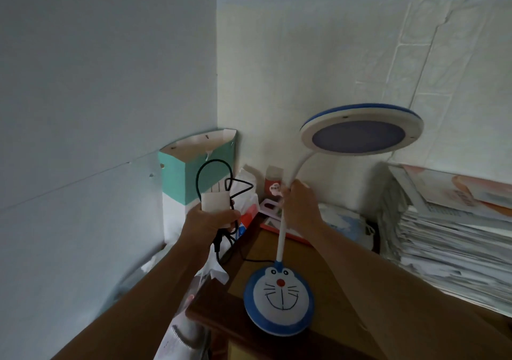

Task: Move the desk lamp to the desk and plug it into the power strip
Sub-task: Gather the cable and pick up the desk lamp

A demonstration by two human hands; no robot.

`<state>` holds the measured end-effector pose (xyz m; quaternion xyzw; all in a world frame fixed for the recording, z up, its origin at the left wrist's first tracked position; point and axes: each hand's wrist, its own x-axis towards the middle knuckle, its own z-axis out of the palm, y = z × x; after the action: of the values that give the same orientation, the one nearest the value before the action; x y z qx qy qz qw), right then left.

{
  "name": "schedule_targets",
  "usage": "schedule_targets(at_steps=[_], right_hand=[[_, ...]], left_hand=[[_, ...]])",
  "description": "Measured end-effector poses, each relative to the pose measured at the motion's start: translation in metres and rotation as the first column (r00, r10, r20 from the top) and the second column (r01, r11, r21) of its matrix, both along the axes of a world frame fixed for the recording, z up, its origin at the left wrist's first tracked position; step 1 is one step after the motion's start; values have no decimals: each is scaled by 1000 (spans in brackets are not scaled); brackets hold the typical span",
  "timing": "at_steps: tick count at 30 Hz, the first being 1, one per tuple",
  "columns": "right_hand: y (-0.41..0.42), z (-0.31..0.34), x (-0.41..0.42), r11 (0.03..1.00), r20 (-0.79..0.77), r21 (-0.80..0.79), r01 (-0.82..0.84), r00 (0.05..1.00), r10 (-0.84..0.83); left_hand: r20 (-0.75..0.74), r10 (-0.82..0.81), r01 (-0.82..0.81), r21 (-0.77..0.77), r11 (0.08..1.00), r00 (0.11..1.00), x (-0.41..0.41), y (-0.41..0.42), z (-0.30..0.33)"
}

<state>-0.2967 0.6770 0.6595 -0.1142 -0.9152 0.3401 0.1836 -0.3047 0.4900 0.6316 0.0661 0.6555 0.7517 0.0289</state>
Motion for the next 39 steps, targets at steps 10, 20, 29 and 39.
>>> schedule_targets(at_steps=[10, 20, 29, 39], right_hand=[[59, 23, 64, 992, -28, 32, 122, 992, -121], [142, 45, 173, 942, -86, -25, 336, 938, -337], [207, 55, 317, 898, -79, -76, 433, 895, -438], [269, 55, 494, 783, -50, 78, 617, 787, -615]], left_hand=[[-32, -169, 170, 44, 984, 985, 32, 79, 14], [-30, -366, 365, -27, 931, 930, 106, 181, 30], [-4, -486, 485, -80, 871, 874, 229, 261, 44], [-22, -673, 670, -83, 738, 739, 394, 332, 51]])
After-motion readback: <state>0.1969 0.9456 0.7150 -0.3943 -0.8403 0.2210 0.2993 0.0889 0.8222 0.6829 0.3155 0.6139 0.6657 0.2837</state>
